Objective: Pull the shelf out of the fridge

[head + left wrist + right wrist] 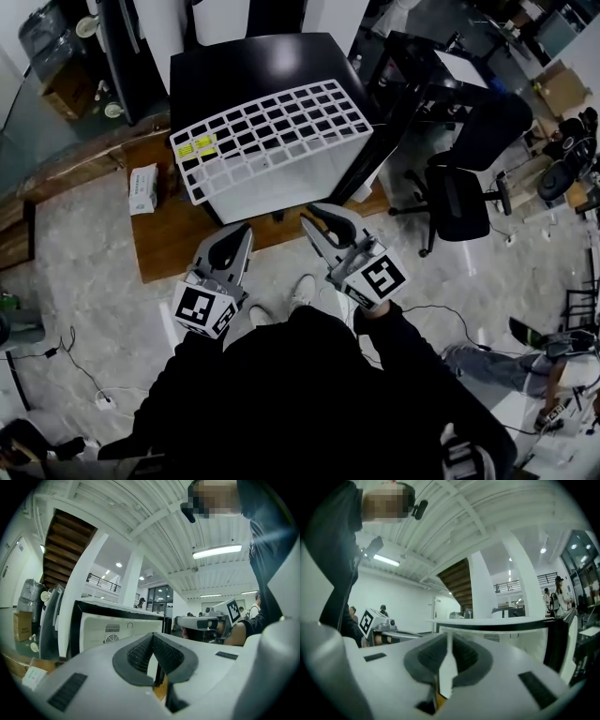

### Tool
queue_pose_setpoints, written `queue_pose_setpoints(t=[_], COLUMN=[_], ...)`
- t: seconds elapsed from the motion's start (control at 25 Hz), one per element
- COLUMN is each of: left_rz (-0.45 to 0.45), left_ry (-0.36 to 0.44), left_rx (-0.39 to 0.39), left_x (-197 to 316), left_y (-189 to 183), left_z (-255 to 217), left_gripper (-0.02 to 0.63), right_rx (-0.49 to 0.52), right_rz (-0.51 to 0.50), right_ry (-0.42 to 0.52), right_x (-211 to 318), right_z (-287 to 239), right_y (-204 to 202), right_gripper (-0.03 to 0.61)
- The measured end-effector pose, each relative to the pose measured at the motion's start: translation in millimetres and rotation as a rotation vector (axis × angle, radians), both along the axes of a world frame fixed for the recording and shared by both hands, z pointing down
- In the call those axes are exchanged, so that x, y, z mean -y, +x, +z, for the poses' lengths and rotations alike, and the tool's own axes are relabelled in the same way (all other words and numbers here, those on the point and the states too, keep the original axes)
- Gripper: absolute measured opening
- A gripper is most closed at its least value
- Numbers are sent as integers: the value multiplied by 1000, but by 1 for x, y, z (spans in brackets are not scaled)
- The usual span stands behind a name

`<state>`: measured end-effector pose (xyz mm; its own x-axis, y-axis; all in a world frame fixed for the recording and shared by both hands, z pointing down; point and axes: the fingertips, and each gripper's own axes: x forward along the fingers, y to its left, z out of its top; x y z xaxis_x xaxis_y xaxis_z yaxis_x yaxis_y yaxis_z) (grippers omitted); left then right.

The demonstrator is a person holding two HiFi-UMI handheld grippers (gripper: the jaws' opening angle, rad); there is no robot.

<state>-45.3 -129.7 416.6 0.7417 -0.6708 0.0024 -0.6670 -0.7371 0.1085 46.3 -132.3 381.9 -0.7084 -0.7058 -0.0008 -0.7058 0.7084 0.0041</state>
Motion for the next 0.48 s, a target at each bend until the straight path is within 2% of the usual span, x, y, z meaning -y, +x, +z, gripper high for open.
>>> queue_pose_setpoints(t=[0.04,0.32,0.48], left_rz=[4,30,40], left_ry=[-1,10,14], left_rx=[0,-1,1], left_x=[-2,-17,-24], left_y=[0,-2,-4], left_z=[0,-3,-4], left_gripper=[6,6,6], right_rx=[43,126,116], right_rz=[-18,-37,-35], right_ry=[3,-65,-70], right_x=[-4,-13,-18], right_z=[-1,16,21], right_y=[0,-3,-7], right_gripper=[6,6,6])
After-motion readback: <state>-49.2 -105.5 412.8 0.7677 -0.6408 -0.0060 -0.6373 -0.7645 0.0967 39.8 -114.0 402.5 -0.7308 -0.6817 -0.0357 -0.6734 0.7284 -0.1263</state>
